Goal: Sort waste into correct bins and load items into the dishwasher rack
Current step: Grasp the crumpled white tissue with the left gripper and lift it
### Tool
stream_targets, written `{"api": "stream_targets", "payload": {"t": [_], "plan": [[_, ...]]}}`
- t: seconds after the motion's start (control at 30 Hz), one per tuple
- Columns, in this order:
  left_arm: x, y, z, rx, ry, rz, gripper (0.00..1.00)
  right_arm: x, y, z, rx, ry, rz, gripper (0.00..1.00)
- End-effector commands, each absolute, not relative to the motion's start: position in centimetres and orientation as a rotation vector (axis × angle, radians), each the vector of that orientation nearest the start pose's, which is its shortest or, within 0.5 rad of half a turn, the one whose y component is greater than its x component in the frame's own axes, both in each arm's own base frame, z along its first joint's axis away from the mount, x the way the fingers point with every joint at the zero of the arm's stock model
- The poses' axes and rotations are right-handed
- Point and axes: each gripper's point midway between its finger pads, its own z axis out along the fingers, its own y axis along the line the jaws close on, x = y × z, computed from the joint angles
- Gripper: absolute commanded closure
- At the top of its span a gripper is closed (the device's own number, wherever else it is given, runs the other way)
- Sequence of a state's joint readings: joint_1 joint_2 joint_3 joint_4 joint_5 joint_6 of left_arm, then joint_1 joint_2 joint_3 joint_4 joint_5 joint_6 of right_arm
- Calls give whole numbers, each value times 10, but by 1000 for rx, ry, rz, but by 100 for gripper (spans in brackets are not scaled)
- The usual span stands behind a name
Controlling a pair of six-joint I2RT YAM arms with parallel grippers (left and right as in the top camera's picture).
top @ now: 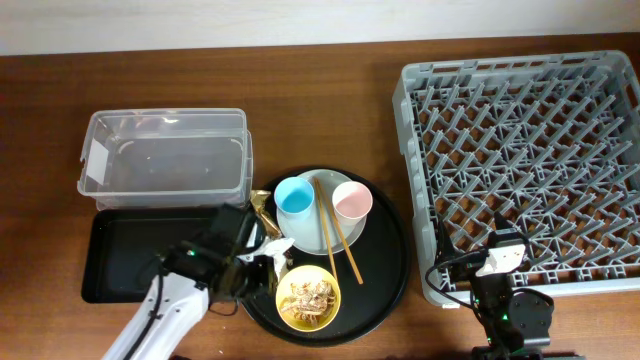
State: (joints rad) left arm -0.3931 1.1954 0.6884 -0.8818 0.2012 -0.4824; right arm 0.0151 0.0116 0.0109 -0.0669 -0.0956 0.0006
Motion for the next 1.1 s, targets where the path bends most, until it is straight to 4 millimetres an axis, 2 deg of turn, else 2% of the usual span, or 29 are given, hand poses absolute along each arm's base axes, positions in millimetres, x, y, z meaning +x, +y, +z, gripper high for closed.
{"api": "stream_targets", "payload": {"t": [0.0, 0.13, 0.17, 0.23, 0.27, 0.37, 0.43, 0.5, 0.57, 0.6, 0.67, 0.8, 0.87, 0.9, 1.0, 1.03, 1.07], "plan": [[175, -109, 37, -308, 3040, -380, 41, 245, 19, 158, -76, 1640, 89, 1], [168, -105, 20, -380, 3045, -376, 38, 245, 19, 158, -76, 1640, 89, 1], [176, -109, 16, -371, 2997, -410, 37, 245, 19, 158, -76, 1640, 89, 1], [186, -114, 20, -360, 2958, -447, 37, 245, 19, 158, -77, 1640, 89, 1], [198, -119, 39, -348, 2919, -473, 32, 245, 19, 158, -77, 1640, 89, 1], [215, -122, 71, -329, 2817, -497, 27, 245, 19, 158, -76, 1640, 89, 1], [216, -108, 69, -351, 2807, -392, 26, 245, 19, 158, -76, 1640, 89, 1], [221, -91, 66, -377, 2779, -251, 19, 245, 19, 158, -77, 1640, 89, 1], [219, -92, 57, -396, 2816, -243, 13, 245, 19, 158, -76, 1640, 89, 1], [223, -94, 54, -448, 2813, -258, 4, 245, 19, 158, -76, 1640, 89, 1], [237, -115, 61, -418, 2766, -412, 4, 245, 19, 158, -76, 1640, 89, 1], [239, -117, 62, -536, 2749, -451, 1, 245, 19, 158, -76, 1640, 89, 1], [233, -113, 51, -672, 2764, -429, 1, 245, 19, 158, -77, 1640, 89, 1], [226, -109, 33, -758, 2786, -401, 1, 245, 19, 158, -76, 1640, 89, 1], [223, -111, 18, -770, 2821, -393, 21, 245, 19, 158, -77, 1640, 89, 1], [220, -110, 11, -778, 2845, -369, 33, 245, 19, 158, -76, 1640, 89, 1], [220, -110, 7, -787, 2853, -361, 39, 245, 19, 158, -76, 1640, 89, 1]]}}
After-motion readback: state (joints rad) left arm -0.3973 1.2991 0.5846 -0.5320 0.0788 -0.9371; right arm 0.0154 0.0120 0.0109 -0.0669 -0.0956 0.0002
